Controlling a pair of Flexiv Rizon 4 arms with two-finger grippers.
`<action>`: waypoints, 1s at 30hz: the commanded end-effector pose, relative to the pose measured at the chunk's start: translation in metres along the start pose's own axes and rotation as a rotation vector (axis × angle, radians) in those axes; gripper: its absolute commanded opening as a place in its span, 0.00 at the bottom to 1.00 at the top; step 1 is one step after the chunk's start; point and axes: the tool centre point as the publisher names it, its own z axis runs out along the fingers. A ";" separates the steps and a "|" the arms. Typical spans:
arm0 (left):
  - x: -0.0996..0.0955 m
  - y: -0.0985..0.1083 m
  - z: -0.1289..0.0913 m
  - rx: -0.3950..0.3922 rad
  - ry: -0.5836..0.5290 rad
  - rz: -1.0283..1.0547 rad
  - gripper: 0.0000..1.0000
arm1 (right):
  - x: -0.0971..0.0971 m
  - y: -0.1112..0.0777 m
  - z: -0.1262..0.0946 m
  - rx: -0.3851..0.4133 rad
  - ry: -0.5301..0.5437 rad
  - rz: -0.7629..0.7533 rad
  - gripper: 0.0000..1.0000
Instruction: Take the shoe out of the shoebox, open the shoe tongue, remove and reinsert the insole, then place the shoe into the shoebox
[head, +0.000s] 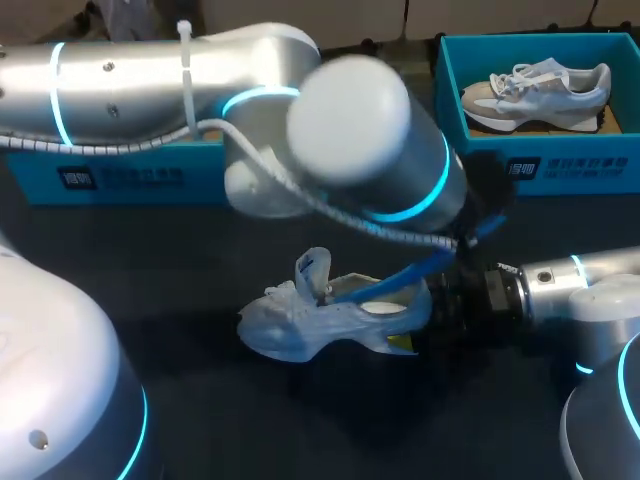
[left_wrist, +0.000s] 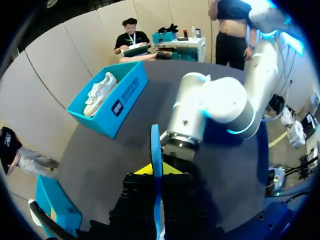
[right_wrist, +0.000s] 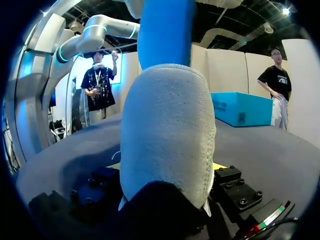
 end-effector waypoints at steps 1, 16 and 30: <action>-0.011 -0.004 -0.022 0.037 0.167 0.016 0.00 | 0.000 -0.001 0.001 0.006 0.002 0.001 0.00; -0.002 -0.053 -0.131 0.311 0.339 0.058 0.00 | 0.000 -0.001 0.001 0.006 0.002 0.001 0.00; -0.002 -0.053 -0.131 0.311 0.339 0.058 0.00 | 0.000 -0.001 0.001 0.006 0.002 0.001 0.00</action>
